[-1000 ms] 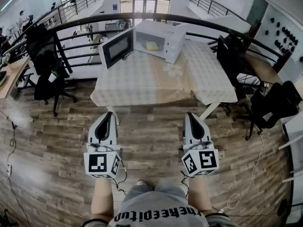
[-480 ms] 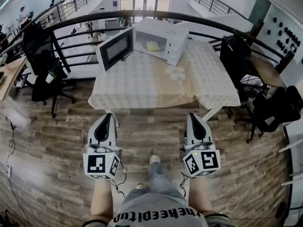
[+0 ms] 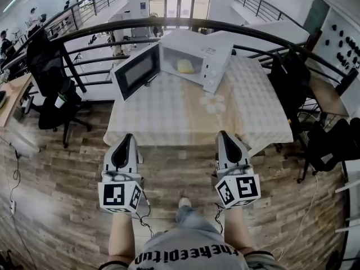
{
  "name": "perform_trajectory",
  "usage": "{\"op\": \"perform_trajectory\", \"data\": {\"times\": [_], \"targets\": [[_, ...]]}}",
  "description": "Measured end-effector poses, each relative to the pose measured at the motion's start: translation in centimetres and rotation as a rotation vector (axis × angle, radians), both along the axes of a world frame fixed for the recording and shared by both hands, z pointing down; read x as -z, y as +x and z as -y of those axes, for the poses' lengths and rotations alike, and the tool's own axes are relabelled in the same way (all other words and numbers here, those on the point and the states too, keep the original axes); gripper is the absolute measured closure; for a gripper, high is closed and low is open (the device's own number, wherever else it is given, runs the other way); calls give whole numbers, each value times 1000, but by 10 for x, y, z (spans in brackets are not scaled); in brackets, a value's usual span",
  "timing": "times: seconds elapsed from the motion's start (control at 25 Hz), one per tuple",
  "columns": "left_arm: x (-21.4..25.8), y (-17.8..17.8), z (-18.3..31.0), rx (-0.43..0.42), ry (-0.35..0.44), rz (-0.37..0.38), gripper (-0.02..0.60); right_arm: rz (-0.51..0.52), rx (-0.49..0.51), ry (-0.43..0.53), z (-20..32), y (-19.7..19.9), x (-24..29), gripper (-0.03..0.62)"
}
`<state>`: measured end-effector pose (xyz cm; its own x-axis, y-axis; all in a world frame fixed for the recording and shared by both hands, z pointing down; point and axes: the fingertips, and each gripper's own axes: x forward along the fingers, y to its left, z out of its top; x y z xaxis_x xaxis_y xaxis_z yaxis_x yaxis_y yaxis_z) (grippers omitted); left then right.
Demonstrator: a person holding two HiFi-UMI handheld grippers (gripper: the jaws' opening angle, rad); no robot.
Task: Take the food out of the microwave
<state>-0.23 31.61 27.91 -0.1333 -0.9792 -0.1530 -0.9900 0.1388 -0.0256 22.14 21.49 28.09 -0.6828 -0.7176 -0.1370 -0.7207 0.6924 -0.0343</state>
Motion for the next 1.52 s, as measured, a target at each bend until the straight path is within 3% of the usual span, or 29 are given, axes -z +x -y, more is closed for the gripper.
{"op": "perform_trajectory", "data": {"times": [0.44,0.92,1.52], "targets": [[9,-1,100,11,28,-3,569,6,35,13,104,-10,6,589],[3,-20,150,55,20,-14,569,10,69,-2,166,-29,-2,589],[2,-90,285,-82,7,-19,569,9,-35,-6,273,-98,-3,589]]}}
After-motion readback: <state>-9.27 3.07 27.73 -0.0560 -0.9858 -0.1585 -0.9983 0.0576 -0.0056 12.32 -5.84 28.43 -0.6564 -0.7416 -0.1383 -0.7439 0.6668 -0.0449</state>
